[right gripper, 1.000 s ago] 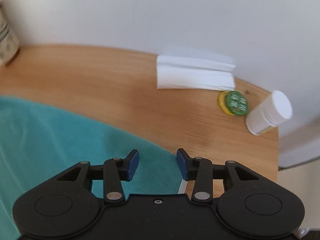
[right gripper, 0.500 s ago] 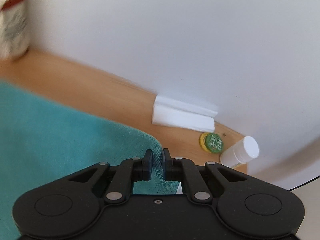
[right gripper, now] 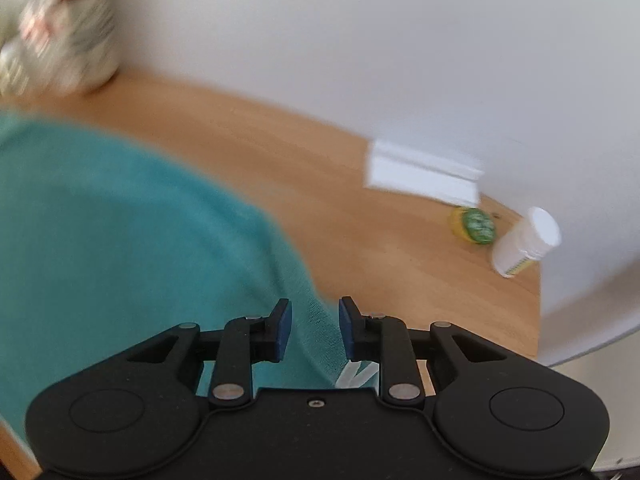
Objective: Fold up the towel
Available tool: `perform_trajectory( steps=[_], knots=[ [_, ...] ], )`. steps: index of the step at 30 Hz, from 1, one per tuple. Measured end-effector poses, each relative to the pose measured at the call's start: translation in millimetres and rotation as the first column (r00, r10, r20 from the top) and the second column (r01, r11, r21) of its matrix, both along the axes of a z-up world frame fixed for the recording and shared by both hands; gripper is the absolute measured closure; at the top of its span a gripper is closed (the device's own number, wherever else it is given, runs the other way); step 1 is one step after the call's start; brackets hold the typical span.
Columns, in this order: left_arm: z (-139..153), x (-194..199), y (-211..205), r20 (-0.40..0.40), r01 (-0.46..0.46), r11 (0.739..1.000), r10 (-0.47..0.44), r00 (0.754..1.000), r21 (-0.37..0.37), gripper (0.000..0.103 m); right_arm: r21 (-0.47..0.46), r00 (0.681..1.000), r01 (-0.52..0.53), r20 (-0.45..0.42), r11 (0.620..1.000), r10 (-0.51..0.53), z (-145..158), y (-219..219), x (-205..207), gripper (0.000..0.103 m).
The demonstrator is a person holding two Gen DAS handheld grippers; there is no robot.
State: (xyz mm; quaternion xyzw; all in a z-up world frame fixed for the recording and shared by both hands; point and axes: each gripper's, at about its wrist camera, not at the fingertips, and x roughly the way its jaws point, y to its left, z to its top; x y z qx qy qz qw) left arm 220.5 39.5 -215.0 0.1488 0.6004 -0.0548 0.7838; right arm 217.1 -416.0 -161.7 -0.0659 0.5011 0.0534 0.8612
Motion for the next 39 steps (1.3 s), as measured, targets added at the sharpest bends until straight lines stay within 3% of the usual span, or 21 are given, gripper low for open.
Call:
perform_trajectory(
  steps=[3,5,7,9,10,11,15,17,19,21,24,27,31,33,36,39],
  knots=[
    [0,-1,-2,0.000,0.005,1.000,-0.005,1.000,0.008,0.101,0.100,0.998,0.044,-0.056,0.994,-0.038,-14,-11,28,0.072],
    [0,-1,-3,-0.003,0.006,1.000,-0.006,1.000,0.011,0.101,0.159,0.990,0.016,-0.140,0.987,0.007,-31,-5,41,0.071],
    [1,-1,-3,-0.006,0.007,1.000,-0.007,1.000,0.015,0.101,0.150,0.986,0.005,-0.166,0.989,0.021,-38,0,44,0.073],
    [2,-2,-4,-0.008,0.008,1.000,-0.008,1.000,0.019,0.101,0.164,0.986,-0.015,-0.161,0.986,0.041,-36,4,44,0.096],
    [2,-4,-4,-0.006,0.010,1.000,-0.010,1.000,0.019,0.101,0.171,0.986,-0.024,-0.158,0.985,0.052,-35,6,44,0.096],
    [2,-4,-5,-0.005,0.011,1.000,-0.011,1.000,0.019,0.101,0.194,0.991,-0.055,-0.112,0.979,0.078,-22,11,35,0.096],
    [1,-1,0,-0.002,-0.011,1.000,0.011,1.000,0.006,0.101,0.135,0.977,-0.195,-0.058,0.972,0.204,-4,37,1,0.096],
    [1,-3,2,-0.002,-0.022,1.000,0.022,1.000,-0.001,0.101,0.156,0.965,-0.243,-0.056,0.957,0.254,-1,49,-18,0.096],
    [2,-5,4,-0.002,-0.029,0.999,0.029,1.000,-0.016,0.101,0.103,0.931,-0.344,-0.089,0.933,0.353,-13,80,-56,0.096],
    [5,-7,7,-0.001,-0.046,0.998,0.046,0.999,-0.047,0.100,0.083,0.912,-0.377,-0.141,0.923,0.385,-24,96,-78,0.094],
    [11,-8,8,0.008,-0.052,0.995,0.053,0.999,-0.083,0.100,0.075,0.912,-0.376,-0.144,0.923,0.383,-23,99,-87,0.090],
    [17,-7,6,0.027,-0.031,0.997,0.033,0.999,-0.076,0.099,0.068,0.913,-0.376,-0.147,0.924,0.382,-22,103,-97,0.078],
    [16,-6,3,0.020,-0.026,0.997,0.028,0.999,-0.069,0.099,0.144,0.956,-0.263,-0.092,0.954,0.278,4,73,-89,0.071],
    [15,-7,1,0.016,-0.027,0.998,0.028,0.999,-0.061,0.099,0.174,0.968,-0.209,-0.104,0.962,0.229,2,64,-81,0.071],
    [10,-8,0,0.000,-0.027,0.998,0.027,1.000,-0.061,0.099,0.255,0.951,-0.189,-0.194,0.948,0.241,-13,64,-74,0.071],
    [8,-8,4,-0.002,-0.024,0.998,0.023,1.000,-0.062,0.099,0.256,0.936,-0.208,-0.227,0.944,0.268,-21,72,-82,0.071]
  ],
)
